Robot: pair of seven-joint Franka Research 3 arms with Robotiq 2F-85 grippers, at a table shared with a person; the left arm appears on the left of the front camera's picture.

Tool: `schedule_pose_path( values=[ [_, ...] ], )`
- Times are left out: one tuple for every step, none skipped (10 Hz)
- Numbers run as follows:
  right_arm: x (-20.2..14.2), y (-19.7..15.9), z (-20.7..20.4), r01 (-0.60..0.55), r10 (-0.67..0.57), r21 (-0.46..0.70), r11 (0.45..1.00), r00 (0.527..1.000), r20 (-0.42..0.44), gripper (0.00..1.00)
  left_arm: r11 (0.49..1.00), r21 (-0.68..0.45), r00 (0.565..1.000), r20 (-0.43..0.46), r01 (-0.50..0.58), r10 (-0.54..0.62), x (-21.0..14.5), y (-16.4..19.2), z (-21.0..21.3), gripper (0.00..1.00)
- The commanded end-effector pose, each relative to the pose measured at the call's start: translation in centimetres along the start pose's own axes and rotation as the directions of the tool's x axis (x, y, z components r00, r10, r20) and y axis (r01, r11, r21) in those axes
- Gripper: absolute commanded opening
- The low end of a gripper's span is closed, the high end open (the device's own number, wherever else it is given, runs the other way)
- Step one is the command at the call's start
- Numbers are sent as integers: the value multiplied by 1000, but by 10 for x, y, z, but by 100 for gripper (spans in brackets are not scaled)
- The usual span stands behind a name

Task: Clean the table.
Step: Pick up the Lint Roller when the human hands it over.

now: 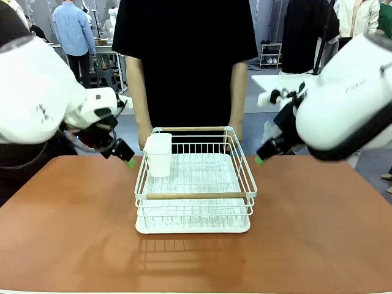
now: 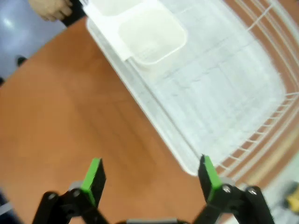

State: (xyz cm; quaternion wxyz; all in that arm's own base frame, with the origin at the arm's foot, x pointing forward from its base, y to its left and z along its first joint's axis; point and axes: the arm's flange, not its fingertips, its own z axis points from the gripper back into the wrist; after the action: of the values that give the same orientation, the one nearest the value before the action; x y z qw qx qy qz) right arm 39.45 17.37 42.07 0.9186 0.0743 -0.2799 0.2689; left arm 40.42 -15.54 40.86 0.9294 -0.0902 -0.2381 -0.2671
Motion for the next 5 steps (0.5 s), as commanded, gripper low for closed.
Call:
schedule_pose_path(
  values=[
    [11,-27,53,164,-166,167,972,986,1,100,975,-147,985,-48,-169,163,13,37,48,100],
    [11,-43,71,274,-275,287,918,961,-38,100,942,-221,967,-80,-253,241,12,50,60,100],
    [8,-55,86,344,-346,367,864,936,-62,100,849,-395,936,-154,-351,316,6,66,70,100],
    [2,-73,98,388,-398,356,850,916,-48,100,762,-467,893,-204,-448,400,-4,86,77,100],
    [-9,-92,113,444,-445,446,777,889,-110,100,667,-576,876,-223,-472,428,-21,107,90,100]
  ],
)
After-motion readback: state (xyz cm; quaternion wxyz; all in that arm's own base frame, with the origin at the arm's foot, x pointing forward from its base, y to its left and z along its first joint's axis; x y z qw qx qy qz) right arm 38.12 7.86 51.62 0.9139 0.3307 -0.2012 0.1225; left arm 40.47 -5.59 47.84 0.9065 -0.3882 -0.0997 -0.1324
